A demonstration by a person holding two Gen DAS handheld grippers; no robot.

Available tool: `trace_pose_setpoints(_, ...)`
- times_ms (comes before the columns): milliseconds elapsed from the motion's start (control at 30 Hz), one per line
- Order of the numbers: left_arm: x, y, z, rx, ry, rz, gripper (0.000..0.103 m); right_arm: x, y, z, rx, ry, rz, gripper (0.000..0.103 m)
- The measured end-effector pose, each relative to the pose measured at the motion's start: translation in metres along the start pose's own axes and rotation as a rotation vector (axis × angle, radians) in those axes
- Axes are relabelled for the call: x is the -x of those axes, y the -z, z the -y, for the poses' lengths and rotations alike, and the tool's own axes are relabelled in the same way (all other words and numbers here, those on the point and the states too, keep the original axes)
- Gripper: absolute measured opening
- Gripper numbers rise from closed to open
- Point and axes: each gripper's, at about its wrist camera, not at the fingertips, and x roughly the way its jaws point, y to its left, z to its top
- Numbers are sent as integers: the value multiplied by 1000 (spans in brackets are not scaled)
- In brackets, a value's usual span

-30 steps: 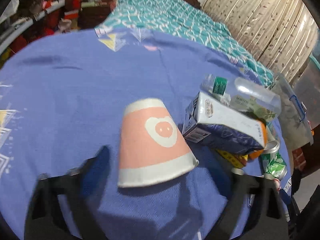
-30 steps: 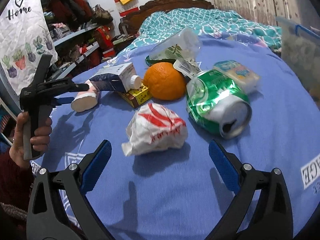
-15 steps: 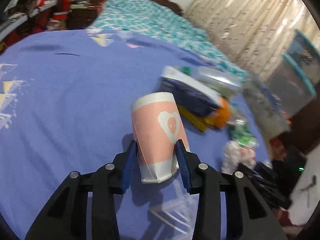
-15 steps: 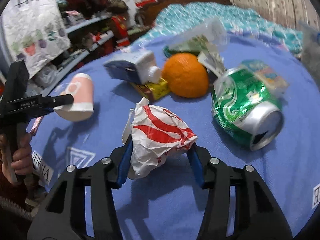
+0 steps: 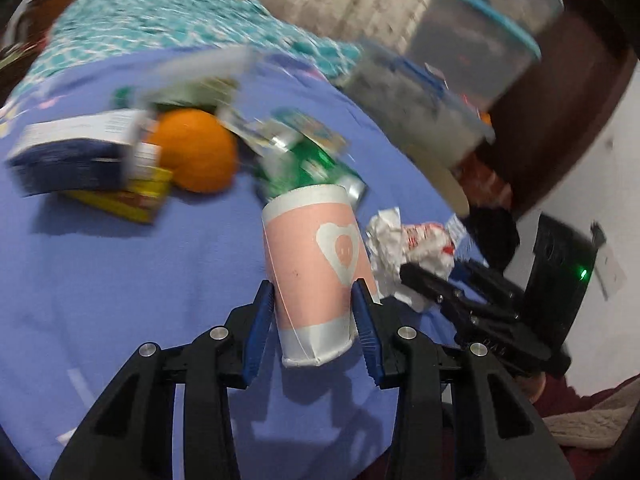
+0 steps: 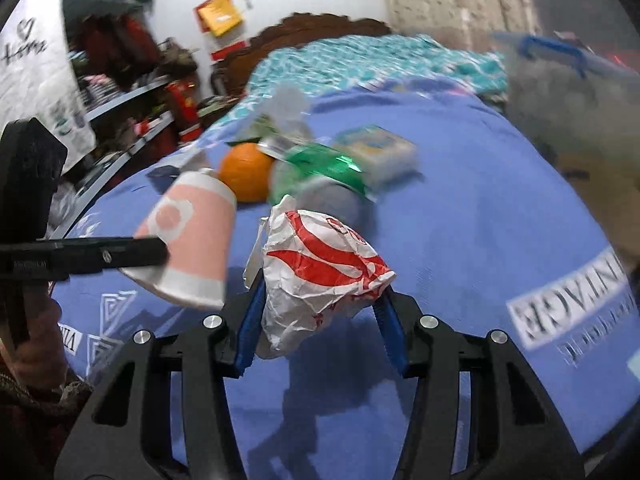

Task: Collect trash
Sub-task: 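Carry the cup and paper bag to the wastebasket and open both tools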

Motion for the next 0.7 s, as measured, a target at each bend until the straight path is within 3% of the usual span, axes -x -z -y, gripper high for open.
trace_pose_setpoints(200, -30, 3, 16, -52, -82, -60, 53, -2, 12, 22, -35, 10, -17, 61)
trace_pose_setpoints(300, -35, 0, 10, -22, -111, -73, 65, -4, 14, 24, -49, -4, -14, 73)
trace_pose_setpoints(533, -36, -2, 8, 11, -96, -92, 67, 0, 18, 19, -40, -29, 9, 86)
trace_pose_setpoints(600, -38, -2, 8, 27, -69, -101, 61, 2, 19, 18, -31, -30, 18, 86)
trace_pose_setpoints(633, -39, -2, 9, 26, -58, -106, 52, 3, 20, 16, -15, -31, 23, 83)
trace_pose_setpoints(667, -41, -2, 11, 19, -52, -110, 48, 4, 20, 14, 3, -35, 24, 73)
trace_pose_setpoints(700, -40, -2, 15, 10, -47, -110, 41, 7, 21, 11, 32, -29, 30, 54)
